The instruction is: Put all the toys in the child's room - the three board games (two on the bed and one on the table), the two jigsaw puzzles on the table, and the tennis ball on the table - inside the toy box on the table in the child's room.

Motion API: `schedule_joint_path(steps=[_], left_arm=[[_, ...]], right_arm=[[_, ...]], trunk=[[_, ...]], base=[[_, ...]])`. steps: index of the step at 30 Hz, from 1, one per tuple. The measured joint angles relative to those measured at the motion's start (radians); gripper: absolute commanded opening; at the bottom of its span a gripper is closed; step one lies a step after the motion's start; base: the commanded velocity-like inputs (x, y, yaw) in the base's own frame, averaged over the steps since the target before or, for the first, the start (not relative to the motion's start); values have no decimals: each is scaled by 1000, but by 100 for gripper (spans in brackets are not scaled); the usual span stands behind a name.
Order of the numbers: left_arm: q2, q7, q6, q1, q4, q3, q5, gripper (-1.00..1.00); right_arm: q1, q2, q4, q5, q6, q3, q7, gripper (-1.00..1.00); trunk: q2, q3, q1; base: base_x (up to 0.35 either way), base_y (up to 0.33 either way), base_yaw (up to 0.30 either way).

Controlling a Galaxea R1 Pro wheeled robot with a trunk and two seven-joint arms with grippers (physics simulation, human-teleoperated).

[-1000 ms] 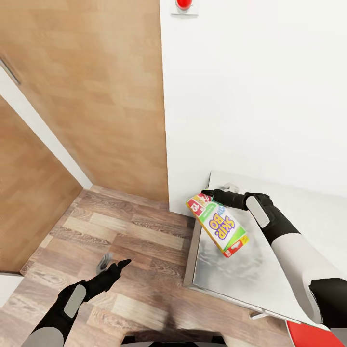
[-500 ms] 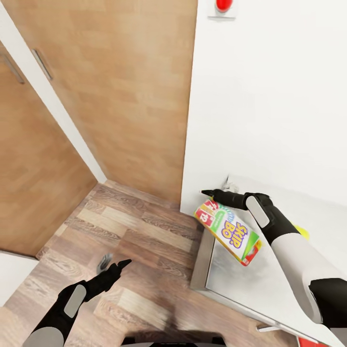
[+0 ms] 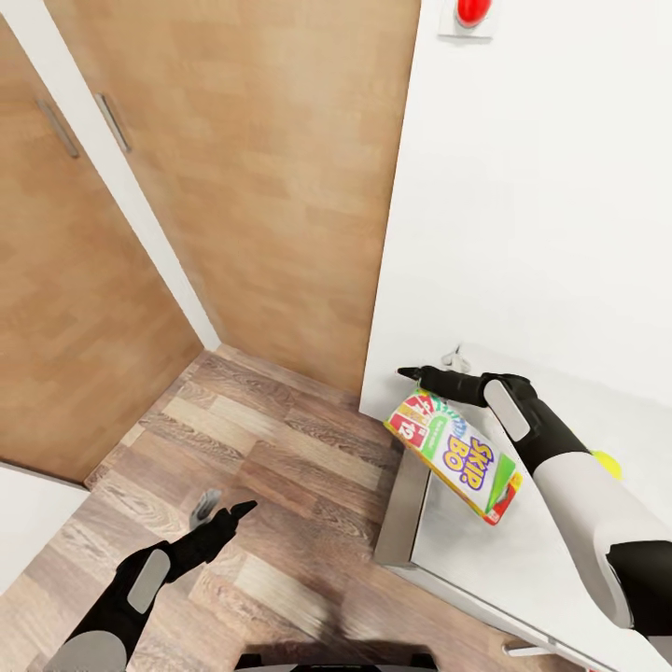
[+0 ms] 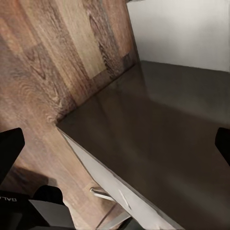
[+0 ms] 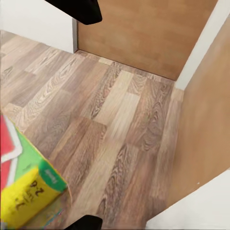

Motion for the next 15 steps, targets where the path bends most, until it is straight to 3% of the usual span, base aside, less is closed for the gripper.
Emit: schedule_joint_path(steps=[7, 9, 12, 14, 15], left_arm=[[-11, 7, -26, -8, -2, -4, 3, 100], [-25, 8, -33, -20, -7, -13, 4, 100], [-33, 9, -36, -32, -8, -22, 3, 100], [-46, 12, -40, -65, -4, -47, 1, 100], [-46, 12, -40, -66, -3, -48, -1, 100]], right_arm=[[22, -53, -50, -1, -4, -1, 6, 100], [61, -87, -122, -1, -5, -5, 6, 100], [89, -109, -174, -2, -6, -10, 6, 100], [152, -153, -290, -1, -6, -36, 4, 100], [153, -154, -292, -2, -6, -36, 4, 100]], trunk=[[0, 0, 0], [0, 0, 0], [0, 0, 0], [0, 0, 0], [0, 0, 0]], base=[[0, 0, 12], [0, 0, 6], [0, 0, 5], [0, 0, 3], [0, 0, 2]])
